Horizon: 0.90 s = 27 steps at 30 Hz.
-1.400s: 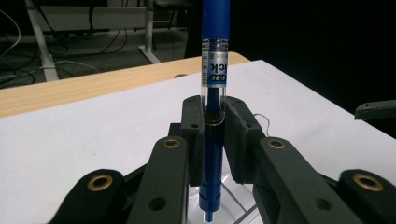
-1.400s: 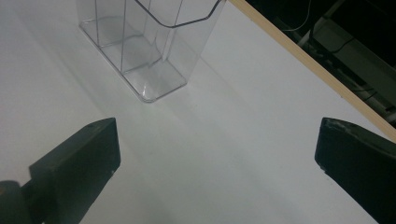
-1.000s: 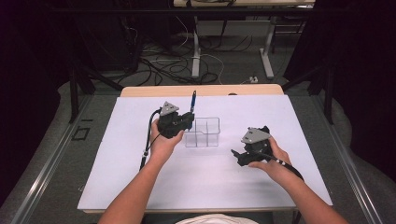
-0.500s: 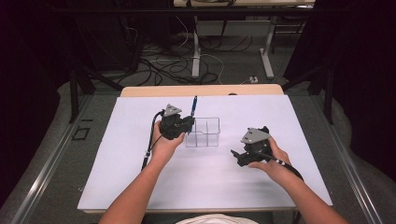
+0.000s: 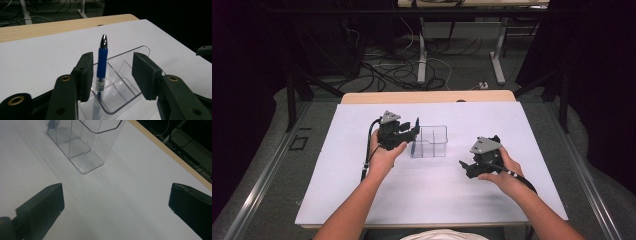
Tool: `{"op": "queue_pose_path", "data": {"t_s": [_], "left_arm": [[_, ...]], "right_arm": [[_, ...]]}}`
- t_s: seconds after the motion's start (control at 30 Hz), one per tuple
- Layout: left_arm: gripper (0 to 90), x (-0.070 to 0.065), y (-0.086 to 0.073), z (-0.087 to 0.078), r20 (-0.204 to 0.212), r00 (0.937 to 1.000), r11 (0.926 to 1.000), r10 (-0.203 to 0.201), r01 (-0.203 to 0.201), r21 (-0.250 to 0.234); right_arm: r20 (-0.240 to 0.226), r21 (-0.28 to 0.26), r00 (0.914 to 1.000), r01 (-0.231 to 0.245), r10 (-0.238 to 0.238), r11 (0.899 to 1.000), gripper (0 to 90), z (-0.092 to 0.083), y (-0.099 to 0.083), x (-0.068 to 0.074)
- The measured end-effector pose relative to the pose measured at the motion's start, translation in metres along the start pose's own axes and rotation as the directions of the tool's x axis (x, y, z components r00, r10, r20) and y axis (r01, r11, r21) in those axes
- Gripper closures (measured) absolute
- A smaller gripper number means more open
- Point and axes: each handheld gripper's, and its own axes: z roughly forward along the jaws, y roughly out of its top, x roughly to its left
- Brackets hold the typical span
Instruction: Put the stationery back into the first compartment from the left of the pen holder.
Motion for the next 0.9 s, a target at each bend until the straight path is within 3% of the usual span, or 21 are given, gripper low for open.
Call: {"op": "queue_pose_path", "data": {"t_s": [0.3, 0.47, 0.67, 0.8, 0.9], "left_arm": [[27.2, 0.003, 0.000, -0.018, -0.010, 0.9986, 0.9985, 0.052, -0.052, -0.014], [21.4, 0.008, -0.002, -0.032, -0.032, 0.9966, 0.9967, 0.076, -0.077, -0.027], [17.5, 0.019, -0.010, -0.053, -0.052, 0.9983, 0.9996, 0.029, -0.029, -0.004], [13.5, 0.025, -0.016, -0.065, -0.081, 0.9956, 0.9987, 0.046, -0.048, -0.018], [4.6, 0.029, -0.020, -0.072, -0.094, 0.9947, 0.9987, 0.043, -0.046, -0.023]], "right_arm": [[0.006, -0.007, 0.9998, -0.019, 0.019, 1.000, 0.0, 0.000, 0.000, -0.002], [0.006, -0.001, 0.9995, -0.031, 0.031, 1.000, 0.0, 0.000, -0.002, -0.003], [0.010, -0.002, 0.9990, -0.045, 0.045, 0.999, 0.0, 0.000, -0.003, -0.005], [0.001, 0.001, 0.9979, -0.065, 0.065, 0.998, 0.0, 0.000, -0.005, -0.007], [0.009, 0.014, 0.9969, -0.078, 0.078, 0.997, 0.0, -0.001, -0.006, -0.009]]}}
